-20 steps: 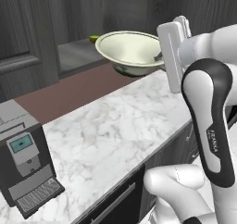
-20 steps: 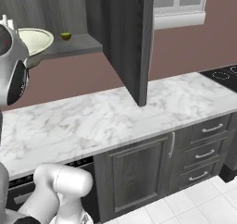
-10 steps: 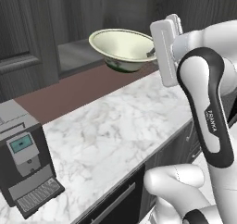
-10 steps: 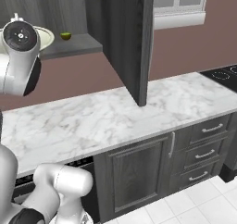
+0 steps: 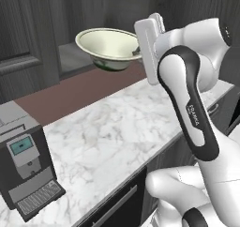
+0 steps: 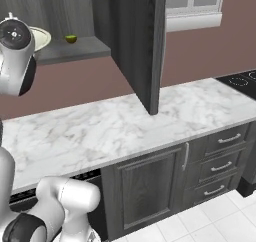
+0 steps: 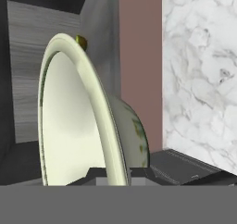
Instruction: Pick the mug and place it in the sink. Pick the bowl and place it in the open cabinet and then close the cabinet.
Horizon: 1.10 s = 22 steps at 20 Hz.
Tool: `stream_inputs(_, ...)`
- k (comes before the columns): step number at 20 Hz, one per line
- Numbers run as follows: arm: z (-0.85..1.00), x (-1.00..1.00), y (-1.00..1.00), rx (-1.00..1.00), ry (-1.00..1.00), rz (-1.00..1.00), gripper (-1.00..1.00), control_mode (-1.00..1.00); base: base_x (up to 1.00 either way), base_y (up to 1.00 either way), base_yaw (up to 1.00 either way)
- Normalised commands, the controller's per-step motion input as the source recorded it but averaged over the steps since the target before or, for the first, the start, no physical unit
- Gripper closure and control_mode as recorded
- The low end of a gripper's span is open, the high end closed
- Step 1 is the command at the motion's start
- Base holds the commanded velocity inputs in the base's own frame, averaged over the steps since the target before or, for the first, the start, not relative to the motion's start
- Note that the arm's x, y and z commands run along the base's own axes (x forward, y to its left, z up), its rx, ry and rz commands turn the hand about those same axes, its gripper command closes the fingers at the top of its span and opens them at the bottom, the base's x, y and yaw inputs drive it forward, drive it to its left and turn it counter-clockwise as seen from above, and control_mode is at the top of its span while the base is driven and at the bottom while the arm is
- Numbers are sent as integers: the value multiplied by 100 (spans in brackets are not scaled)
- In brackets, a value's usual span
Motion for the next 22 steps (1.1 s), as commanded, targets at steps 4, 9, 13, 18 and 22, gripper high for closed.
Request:
stream_inputs(4,0,28,8,1,0,0,100,-100,0,0,0)
stream_inputs(9,0,33,0,0,0,7,100,-100,0,0,0)
stream_inputs(13,0,37,4,0,0,4,100,-100,0,0,0)
stream_inputs(18,0,38,7,0,0,2,100,-100,0,0,0)
stream_inputs(22,0,31,7,0,0,2,100,-100,0,0,0)
